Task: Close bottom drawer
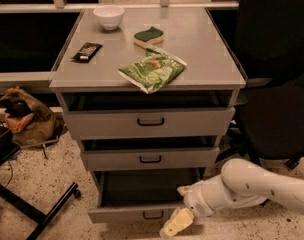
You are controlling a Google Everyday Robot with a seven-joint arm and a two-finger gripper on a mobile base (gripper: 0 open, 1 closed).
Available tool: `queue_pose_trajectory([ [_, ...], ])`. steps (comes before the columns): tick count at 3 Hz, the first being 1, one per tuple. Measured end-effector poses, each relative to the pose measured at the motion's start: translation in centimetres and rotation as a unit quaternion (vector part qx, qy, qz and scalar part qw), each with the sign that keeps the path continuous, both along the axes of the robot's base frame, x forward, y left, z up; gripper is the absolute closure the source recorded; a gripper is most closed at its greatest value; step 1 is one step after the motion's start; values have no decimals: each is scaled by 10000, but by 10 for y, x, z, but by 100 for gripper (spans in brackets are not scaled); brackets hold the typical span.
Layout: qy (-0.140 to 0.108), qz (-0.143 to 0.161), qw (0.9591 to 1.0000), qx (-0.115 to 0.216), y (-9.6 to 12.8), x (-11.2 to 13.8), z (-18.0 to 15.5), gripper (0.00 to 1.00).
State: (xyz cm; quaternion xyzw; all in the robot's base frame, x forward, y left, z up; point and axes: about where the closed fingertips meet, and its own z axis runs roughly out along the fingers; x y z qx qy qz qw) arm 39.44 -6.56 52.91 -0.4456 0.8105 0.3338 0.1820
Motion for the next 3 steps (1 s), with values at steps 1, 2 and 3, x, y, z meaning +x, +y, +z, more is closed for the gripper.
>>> queue_pose_trajectory([
  [1, 407, -70, 9988, 265, 18, -16, -64, 0],
  [2, 659, -109, 9966, 476, 26, -21, -92, 0],
  [3, 700, -108, 9962, 499, 28, -23, -95, 0],
])
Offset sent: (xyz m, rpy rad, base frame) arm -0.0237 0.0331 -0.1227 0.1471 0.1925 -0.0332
